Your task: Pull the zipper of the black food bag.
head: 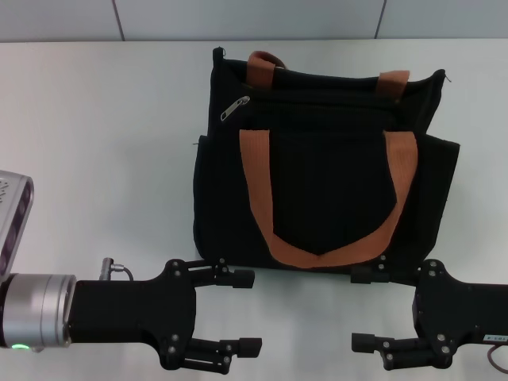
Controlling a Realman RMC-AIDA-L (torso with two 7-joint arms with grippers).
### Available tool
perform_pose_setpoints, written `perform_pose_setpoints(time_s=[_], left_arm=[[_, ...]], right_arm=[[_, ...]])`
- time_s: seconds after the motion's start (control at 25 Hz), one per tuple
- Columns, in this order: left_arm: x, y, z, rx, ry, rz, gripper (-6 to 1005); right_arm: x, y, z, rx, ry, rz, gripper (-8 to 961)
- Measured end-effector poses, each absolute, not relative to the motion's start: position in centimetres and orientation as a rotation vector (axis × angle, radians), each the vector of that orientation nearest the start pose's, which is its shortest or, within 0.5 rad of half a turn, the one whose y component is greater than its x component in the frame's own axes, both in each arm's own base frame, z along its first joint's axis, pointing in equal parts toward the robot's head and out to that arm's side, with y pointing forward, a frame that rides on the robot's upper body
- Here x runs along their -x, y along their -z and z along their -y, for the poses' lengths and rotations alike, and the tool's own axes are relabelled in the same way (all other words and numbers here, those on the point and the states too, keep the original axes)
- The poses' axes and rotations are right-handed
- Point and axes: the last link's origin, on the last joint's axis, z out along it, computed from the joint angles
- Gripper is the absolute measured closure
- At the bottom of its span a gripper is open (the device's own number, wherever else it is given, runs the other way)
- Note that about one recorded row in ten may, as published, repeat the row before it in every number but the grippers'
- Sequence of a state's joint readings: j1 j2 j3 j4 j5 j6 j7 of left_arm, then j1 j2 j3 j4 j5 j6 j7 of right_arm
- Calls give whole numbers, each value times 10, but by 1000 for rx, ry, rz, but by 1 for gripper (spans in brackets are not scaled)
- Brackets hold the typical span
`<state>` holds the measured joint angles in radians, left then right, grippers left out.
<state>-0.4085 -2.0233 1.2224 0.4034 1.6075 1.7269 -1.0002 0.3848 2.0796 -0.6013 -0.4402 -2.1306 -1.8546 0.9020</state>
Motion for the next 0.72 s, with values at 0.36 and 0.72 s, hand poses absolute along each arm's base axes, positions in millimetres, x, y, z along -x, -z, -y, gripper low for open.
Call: perform_pose_setpoints(time_s=[0.36, 0.72], left_arm=[[266, 47, -238, 3020, 989, 346, 171], [262, 42, -239, 2992, 1060, 317, 171]], right_arm=[[-291, 28, -226, 2899, -962, -340, 145], [-292, 28, -226, 2891, -966, -343, 158]])
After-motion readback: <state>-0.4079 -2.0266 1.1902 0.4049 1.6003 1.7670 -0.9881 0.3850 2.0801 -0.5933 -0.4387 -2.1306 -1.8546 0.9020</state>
